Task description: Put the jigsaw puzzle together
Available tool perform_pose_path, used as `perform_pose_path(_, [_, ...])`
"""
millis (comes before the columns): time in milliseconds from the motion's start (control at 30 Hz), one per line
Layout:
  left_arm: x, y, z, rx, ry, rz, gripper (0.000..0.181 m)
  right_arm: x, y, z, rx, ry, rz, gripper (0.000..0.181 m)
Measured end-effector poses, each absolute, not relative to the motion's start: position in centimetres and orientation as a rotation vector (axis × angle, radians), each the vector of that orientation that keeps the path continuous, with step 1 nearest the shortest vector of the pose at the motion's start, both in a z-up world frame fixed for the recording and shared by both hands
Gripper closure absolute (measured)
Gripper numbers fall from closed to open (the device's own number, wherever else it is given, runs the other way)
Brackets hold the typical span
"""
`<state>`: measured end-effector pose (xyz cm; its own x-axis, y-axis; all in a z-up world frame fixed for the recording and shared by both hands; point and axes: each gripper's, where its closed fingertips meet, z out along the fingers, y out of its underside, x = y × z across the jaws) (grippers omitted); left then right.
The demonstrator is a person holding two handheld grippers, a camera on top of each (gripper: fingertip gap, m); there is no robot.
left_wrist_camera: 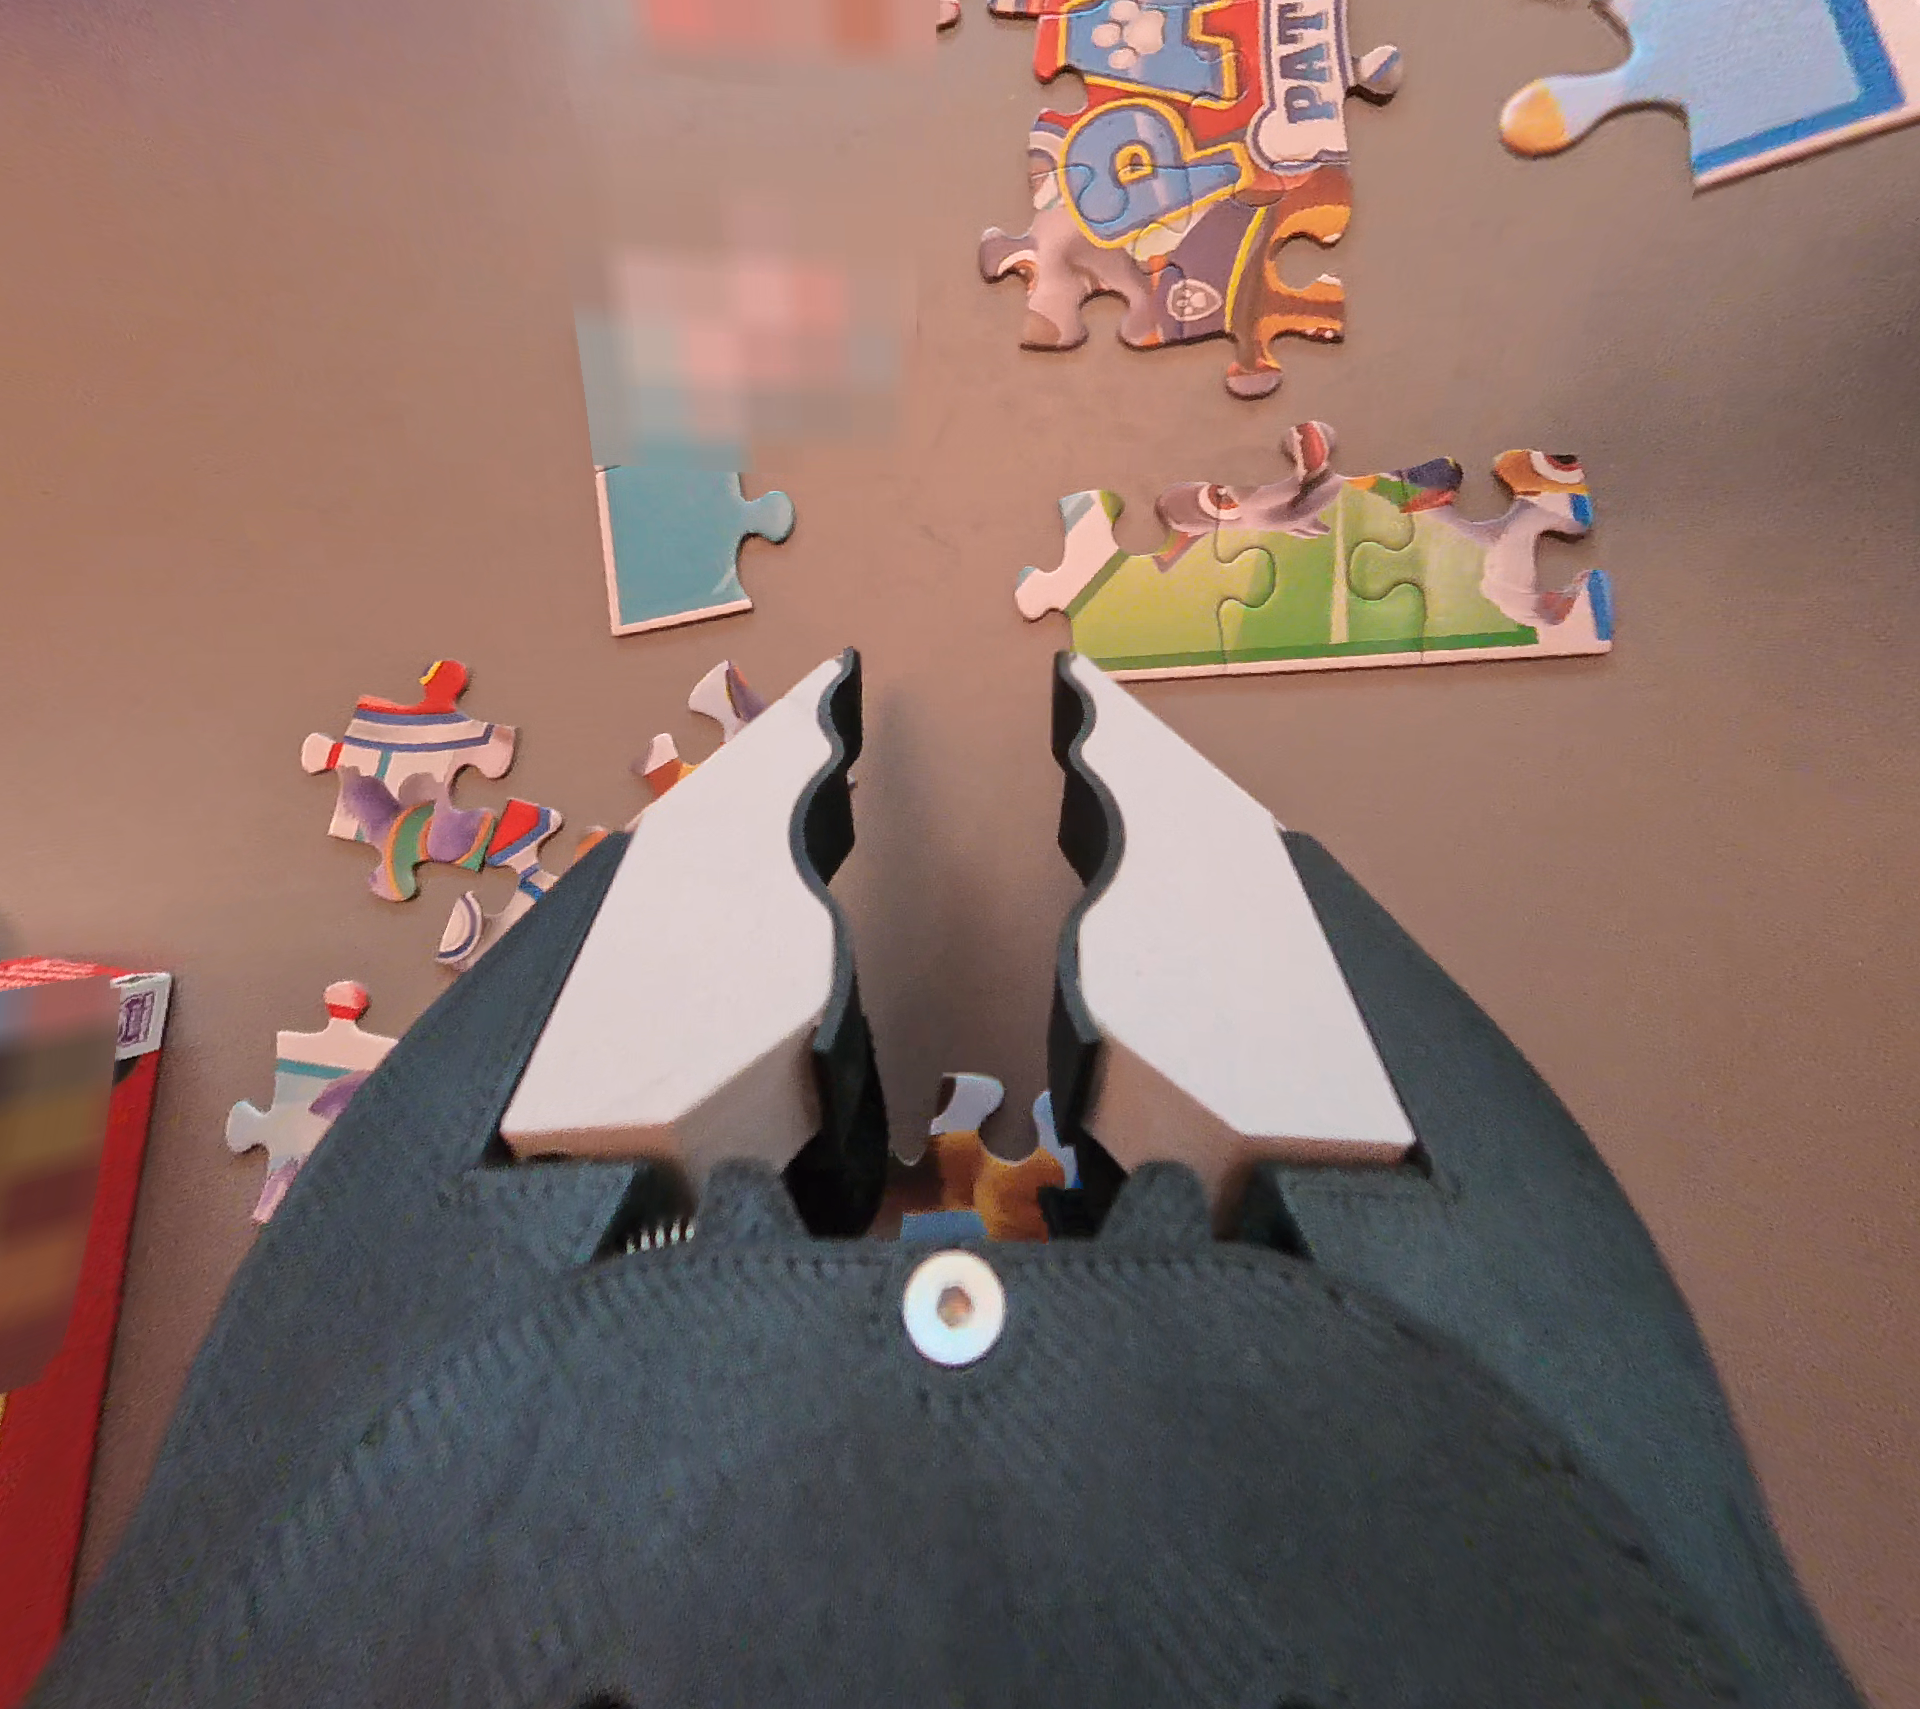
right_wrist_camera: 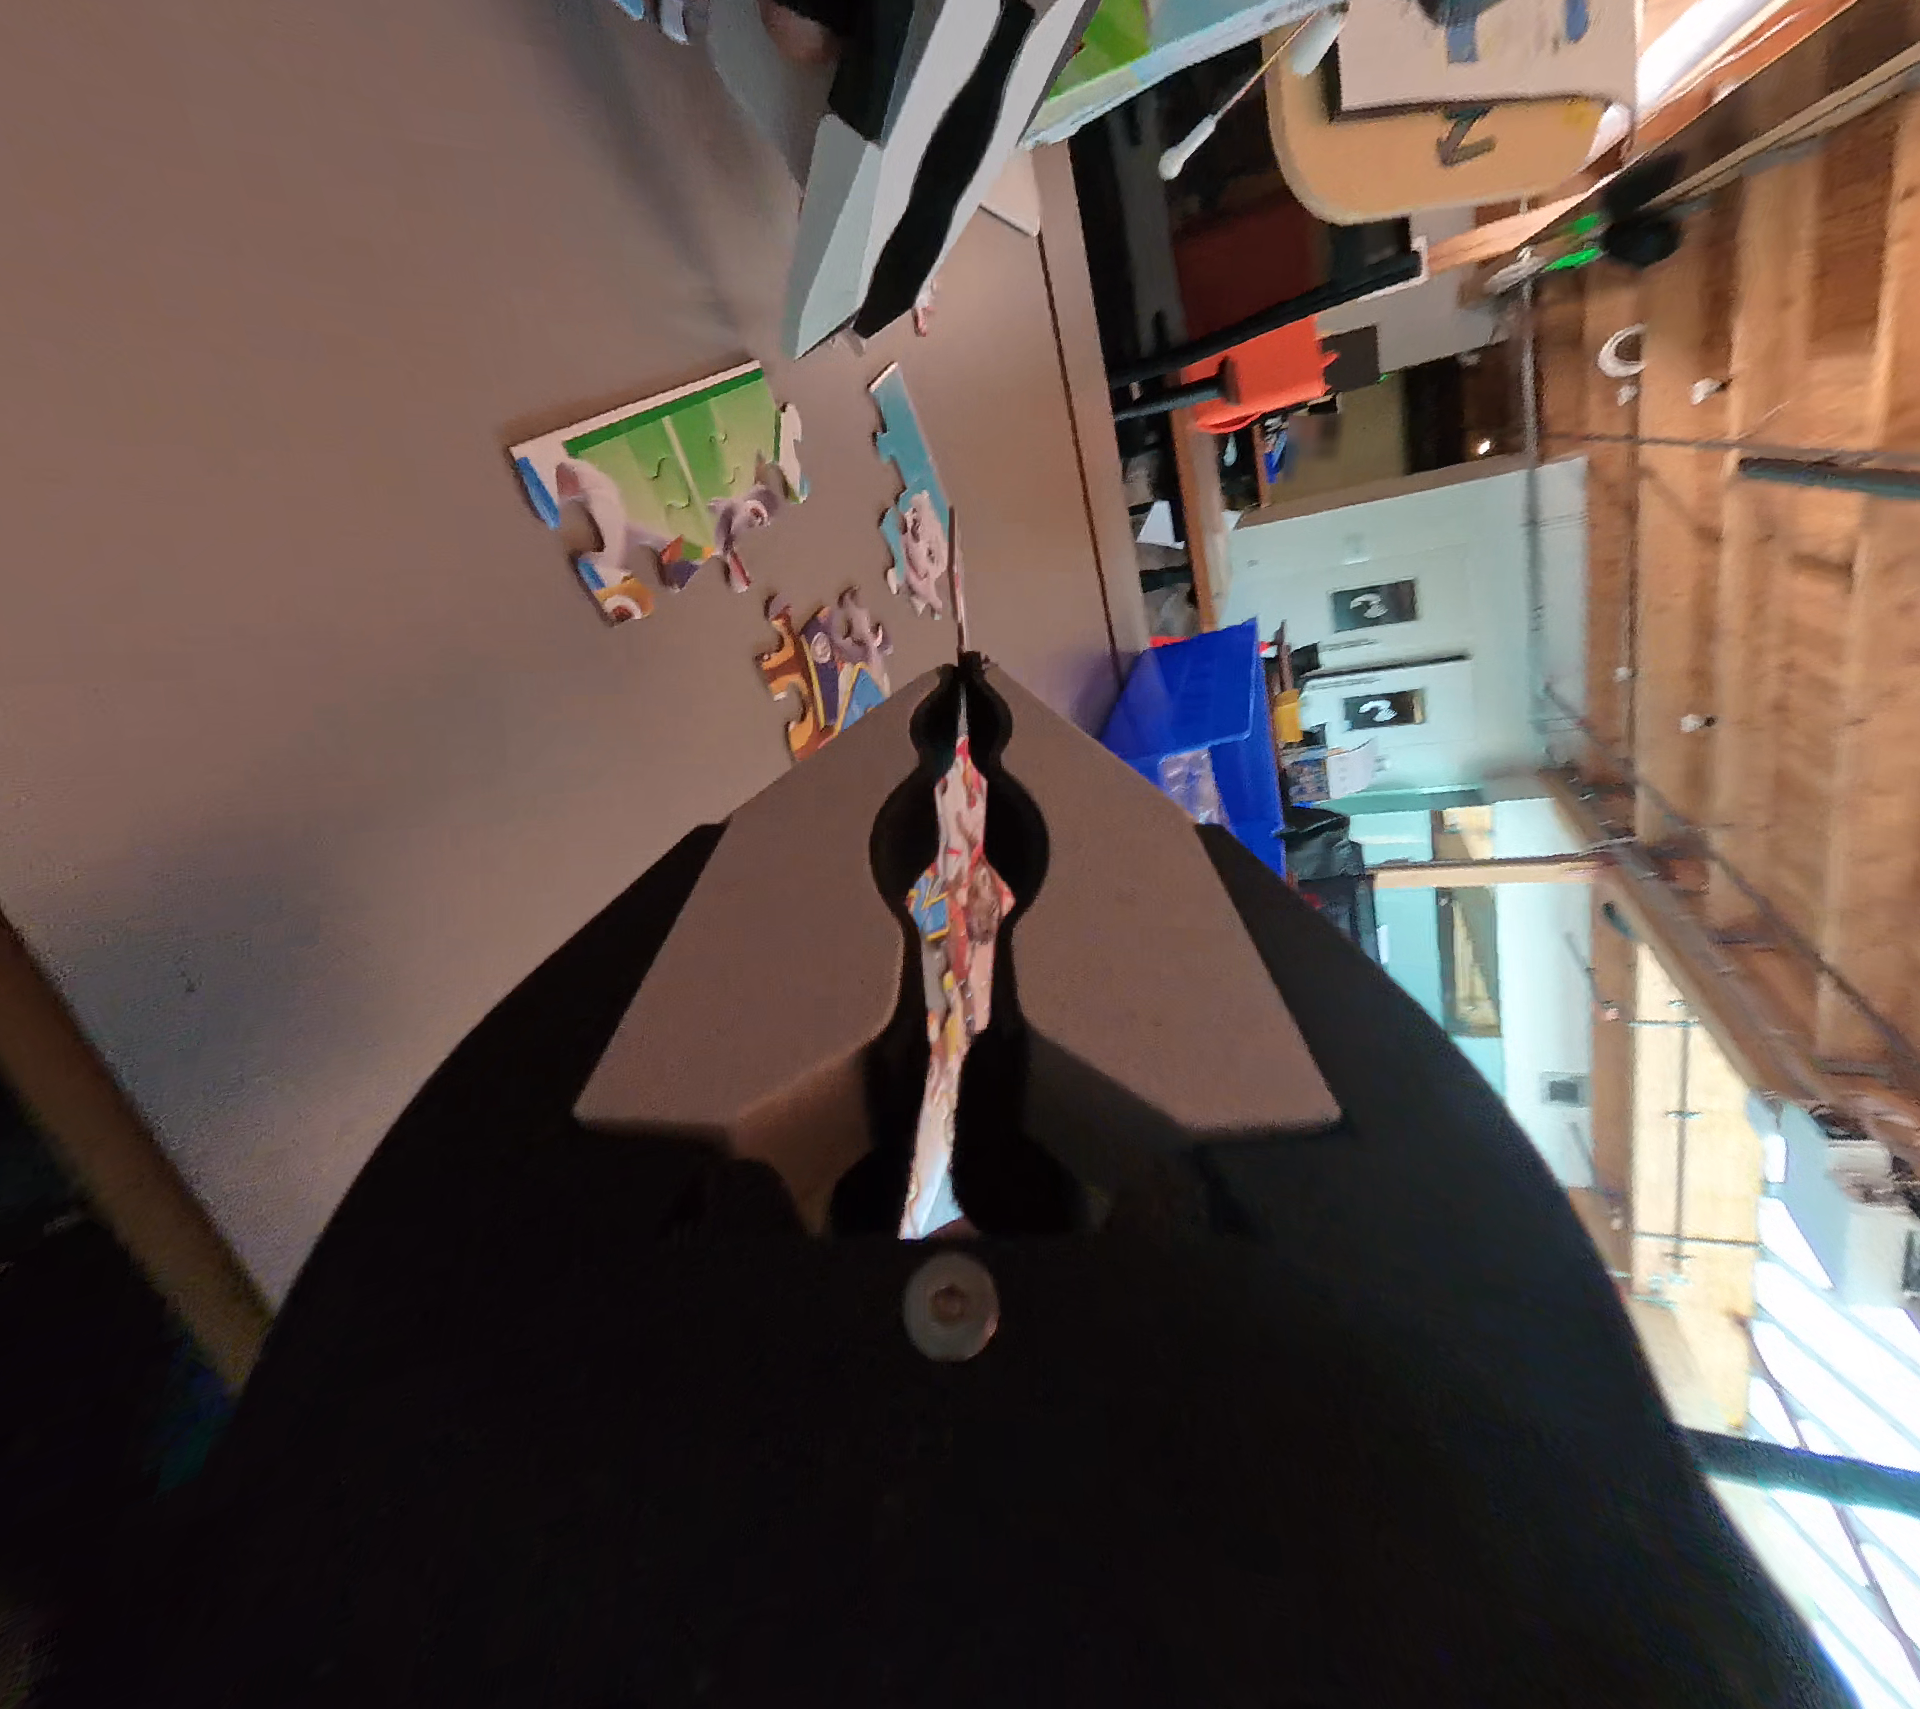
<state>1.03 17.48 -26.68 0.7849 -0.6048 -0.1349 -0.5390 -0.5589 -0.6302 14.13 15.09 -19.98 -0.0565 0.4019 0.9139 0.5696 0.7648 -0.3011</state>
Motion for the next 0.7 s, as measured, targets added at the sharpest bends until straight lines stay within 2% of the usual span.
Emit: perform_pose_path(700, [-2.2, 23.0, -27.6, -2.412, 0.672, 0.008, 0.147, 13.2, 17.9, -20.9, -0.786, -1.752, -0.178, 0.181])
